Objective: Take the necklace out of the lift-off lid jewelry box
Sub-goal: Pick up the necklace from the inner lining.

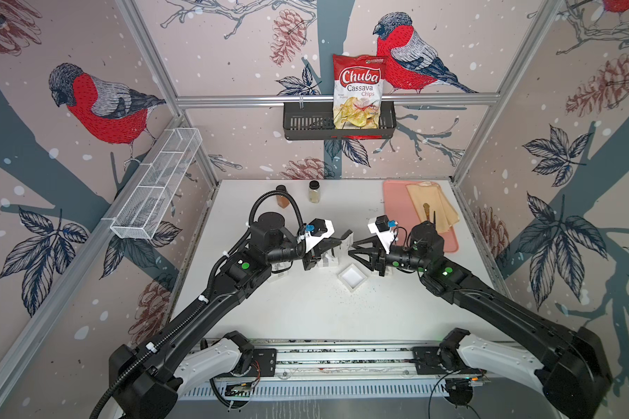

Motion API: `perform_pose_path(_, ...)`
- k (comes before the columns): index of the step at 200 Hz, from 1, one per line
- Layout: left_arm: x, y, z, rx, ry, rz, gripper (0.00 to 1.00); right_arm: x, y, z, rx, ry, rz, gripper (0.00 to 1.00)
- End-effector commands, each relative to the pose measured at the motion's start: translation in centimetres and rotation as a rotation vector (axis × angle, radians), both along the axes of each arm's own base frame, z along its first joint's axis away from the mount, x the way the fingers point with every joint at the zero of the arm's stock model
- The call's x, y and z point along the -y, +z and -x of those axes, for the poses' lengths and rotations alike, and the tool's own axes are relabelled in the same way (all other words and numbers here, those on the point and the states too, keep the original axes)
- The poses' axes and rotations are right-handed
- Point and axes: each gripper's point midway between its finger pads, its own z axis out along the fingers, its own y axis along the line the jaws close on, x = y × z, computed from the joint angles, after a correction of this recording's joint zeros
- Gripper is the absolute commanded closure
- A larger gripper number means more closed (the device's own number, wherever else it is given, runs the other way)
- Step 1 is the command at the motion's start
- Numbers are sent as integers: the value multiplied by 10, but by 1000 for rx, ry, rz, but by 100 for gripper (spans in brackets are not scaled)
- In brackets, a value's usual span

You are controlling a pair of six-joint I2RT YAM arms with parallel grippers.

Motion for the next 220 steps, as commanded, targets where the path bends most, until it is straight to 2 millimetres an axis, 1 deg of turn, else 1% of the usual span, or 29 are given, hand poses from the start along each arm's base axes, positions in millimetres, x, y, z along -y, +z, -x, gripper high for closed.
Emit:
perform_pose_path(1, 1, 2, 2, 30, -18, 2, 100, -2, 9, -2, 30, -4, -19, 63)
perform_pose_path(42, 2, 1, 3, 27, -28, 7, 100, -7, 10, -5, 30, -4, -16, 64)
perform_pose_path(58, 2, 1, 3, 25, -30, 8, 100, -9, 9, -6, 28, -3, -14, 70)
perform_pose_path(98, 1, 1, 2, 29, -20, 9, 100, -11, 4, -11, 14, -14, 2, 86)
perform_pose_path(108, 1, 1, 0, 33, -10, 11, 100, -11, 3, -11, 13, -18, 6, 88)
perform_pose_path(147, -4, -2, -12, 44, 68, 4, 100, -3, -2, -15, 4, -76, 45, 92)
perform_pose_path(193, -7, -17, -23, 22, 128, -37, 100, 13, 1, -20, 17, -164, 80, 96)
perform_pose_path(220, -7, -24, -23, 3, 126, -51, 100, 20, 3, -26, 29, -209, 92, 98)
